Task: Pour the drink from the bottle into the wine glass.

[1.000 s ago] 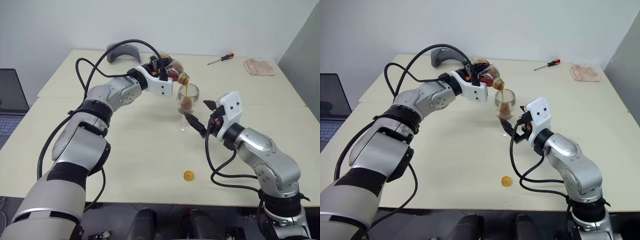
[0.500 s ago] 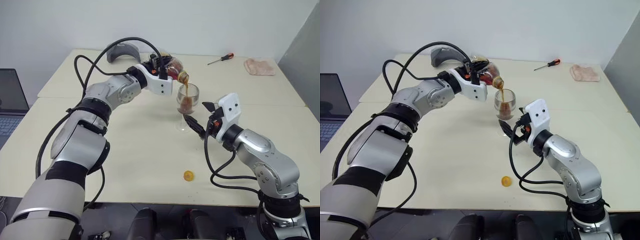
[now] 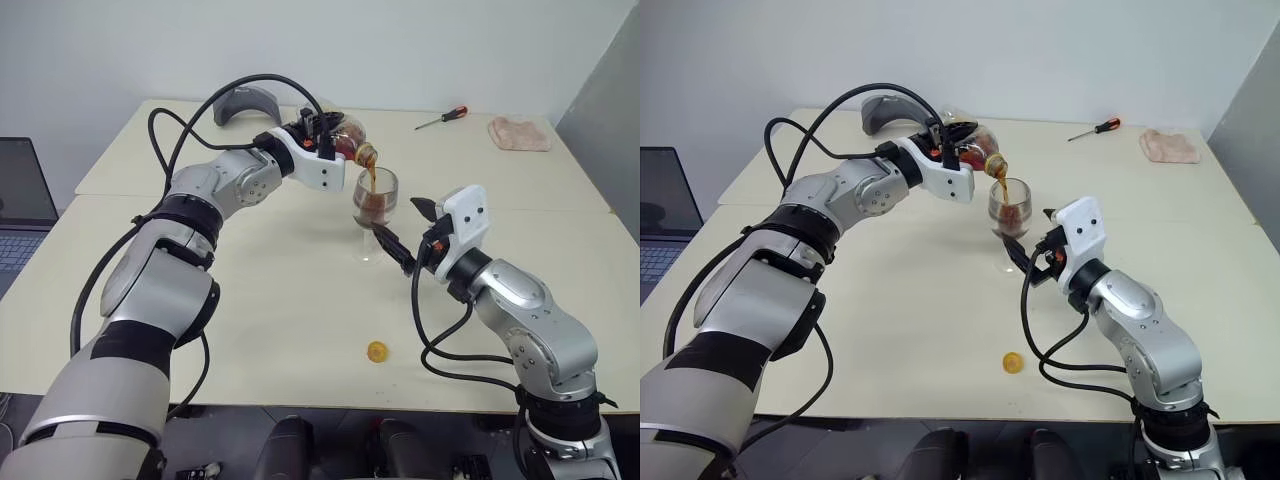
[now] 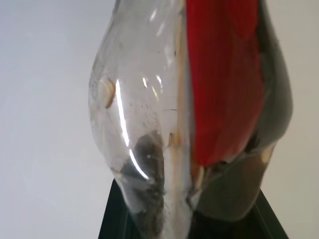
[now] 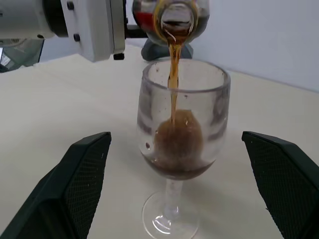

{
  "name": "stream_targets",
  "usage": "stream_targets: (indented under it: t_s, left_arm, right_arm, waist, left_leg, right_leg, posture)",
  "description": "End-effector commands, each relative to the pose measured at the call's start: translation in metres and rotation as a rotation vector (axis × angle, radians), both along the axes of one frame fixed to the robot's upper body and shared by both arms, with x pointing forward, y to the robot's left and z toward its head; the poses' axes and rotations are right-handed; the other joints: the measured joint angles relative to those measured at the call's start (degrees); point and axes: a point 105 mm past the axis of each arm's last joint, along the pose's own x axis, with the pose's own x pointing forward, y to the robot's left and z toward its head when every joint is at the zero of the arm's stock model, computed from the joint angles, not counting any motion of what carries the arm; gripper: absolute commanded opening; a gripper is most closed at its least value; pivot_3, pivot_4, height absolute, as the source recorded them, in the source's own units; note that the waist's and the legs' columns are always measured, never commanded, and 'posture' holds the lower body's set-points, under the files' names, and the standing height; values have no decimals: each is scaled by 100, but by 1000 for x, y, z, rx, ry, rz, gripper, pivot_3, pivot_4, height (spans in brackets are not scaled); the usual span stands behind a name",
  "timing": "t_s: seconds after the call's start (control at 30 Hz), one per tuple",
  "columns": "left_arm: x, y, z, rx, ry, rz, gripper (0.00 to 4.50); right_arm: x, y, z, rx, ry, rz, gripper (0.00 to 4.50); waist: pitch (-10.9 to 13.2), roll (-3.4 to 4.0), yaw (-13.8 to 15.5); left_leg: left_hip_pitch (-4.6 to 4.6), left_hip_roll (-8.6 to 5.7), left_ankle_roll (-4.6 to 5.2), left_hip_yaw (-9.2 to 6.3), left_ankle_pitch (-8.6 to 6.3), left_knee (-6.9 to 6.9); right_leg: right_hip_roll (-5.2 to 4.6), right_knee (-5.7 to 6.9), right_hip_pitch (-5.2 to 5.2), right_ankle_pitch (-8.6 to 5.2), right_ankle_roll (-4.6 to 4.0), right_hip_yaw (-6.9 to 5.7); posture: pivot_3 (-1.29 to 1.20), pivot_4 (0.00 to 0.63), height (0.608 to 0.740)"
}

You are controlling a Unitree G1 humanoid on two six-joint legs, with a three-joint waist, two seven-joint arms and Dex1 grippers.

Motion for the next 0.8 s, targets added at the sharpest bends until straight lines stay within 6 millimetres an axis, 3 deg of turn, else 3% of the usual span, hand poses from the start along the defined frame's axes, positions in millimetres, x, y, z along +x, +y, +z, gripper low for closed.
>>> stream_targets:
  t_s: [0.03,0.8]
  left_arm:
    - [-3,-5,26,-22,-70,-17,756]
    - [-3,-5,27,-15,-75,-18,755]
  right_arm:
    - [-6,-3,16,25,-84,1,4500]
    - [-9,0,14,39,-106,19,4500]
  waist:
    - [0,0,0]
    - [0,0,0]
  left_leg:
    - [0,0,0,0,0,0]
    - [0,0,-1,1,0,1]
  right_leg:
    - [0,0,0,0,0,0]
    - [0,1,0,0,0,1]
  posture:
    - [0,150,740]
    - [0,150,740]
